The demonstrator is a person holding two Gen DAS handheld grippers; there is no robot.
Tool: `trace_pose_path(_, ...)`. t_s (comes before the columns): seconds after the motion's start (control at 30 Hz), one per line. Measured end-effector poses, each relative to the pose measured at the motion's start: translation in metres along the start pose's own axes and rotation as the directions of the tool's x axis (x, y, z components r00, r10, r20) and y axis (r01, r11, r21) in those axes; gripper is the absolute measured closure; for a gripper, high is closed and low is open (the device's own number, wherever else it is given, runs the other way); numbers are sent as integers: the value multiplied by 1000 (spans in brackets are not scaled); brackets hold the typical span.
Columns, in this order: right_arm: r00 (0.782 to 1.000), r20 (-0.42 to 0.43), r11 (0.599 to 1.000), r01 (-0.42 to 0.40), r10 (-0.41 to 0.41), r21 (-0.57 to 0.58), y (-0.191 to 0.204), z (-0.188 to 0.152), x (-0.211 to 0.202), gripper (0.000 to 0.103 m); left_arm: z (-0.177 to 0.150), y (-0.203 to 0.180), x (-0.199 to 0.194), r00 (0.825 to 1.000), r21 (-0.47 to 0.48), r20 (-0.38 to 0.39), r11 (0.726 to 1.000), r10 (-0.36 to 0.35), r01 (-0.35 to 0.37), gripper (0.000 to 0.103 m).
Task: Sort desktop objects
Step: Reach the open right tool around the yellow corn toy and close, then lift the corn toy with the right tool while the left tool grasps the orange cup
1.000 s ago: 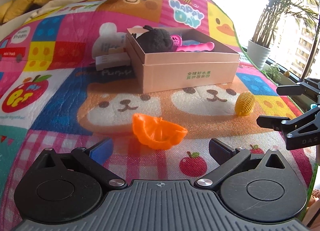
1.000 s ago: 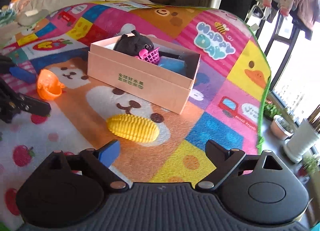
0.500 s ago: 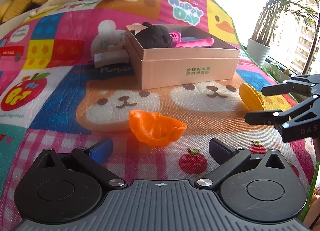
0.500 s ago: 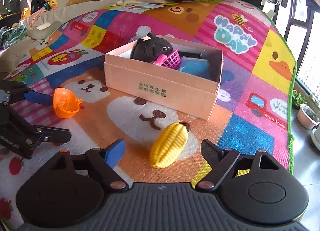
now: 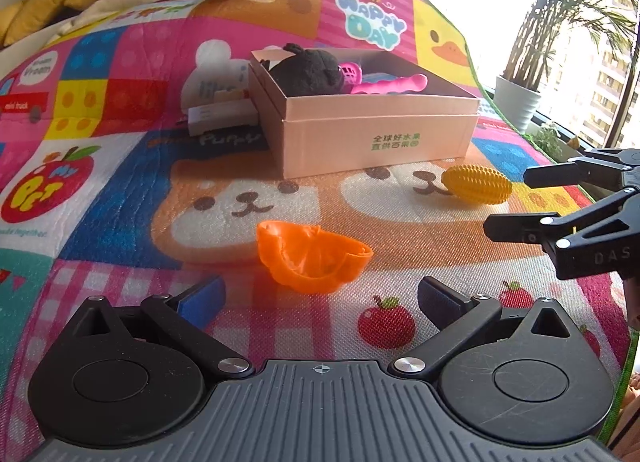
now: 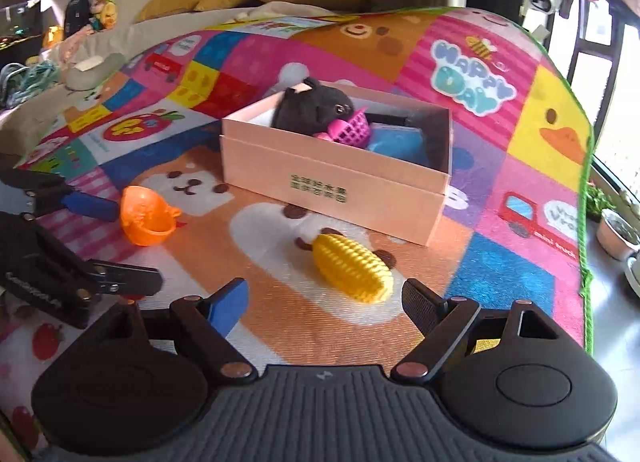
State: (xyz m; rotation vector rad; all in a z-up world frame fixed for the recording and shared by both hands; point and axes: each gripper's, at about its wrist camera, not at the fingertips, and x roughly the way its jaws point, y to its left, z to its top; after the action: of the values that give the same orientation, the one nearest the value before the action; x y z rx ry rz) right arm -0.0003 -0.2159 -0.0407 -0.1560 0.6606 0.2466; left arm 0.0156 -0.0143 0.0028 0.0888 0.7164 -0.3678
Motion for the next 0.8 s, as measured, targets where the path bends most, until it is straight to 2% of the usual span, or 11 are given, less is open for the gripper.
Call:
trace_pose_path(0.17,999,-40,986,24,-18,162,-12,7,16,19,0,-1,1,1000,5,-1,1000,5,-5,0)
trace_pose_path(0.27,999,-19,990,38,-36,134,-5,9,20,23,0,0,0,1000,2,0,1000,3,-3,0)
trace_pose_path(0.3,999,-13,992,47,-46,116,-2,9,21,26,0,-1,0,1000,0,1,1000,1,-1,0)
trace_pose_path(0.37,998,-23,995,58,-56,82,-1,9,26,49,0,0,0,1000,-5,5,1000,-1,1,0)
trace_pose_path(0.43,997,-45,996,63,-60,67,-3,10,31,61,2,0,0,1000,-7,5,1000,-3,3,0)
trace_pose_path(0.53,997,-52,997,57,-54,52,-5,12,31,73,6,1,1,1000,0,17,1000,0,0,0)
trace_pose_path(0.67,999,-31,999,44,-43,26,-4,12,17,73,15,-1,2,998,15,54,999,28,-28,0)
trace_pose_path(0.8,1000,-22,999,22,-21,23,-4,11,6,73,19,-7,5,998,34,57,999,28,-30,0)
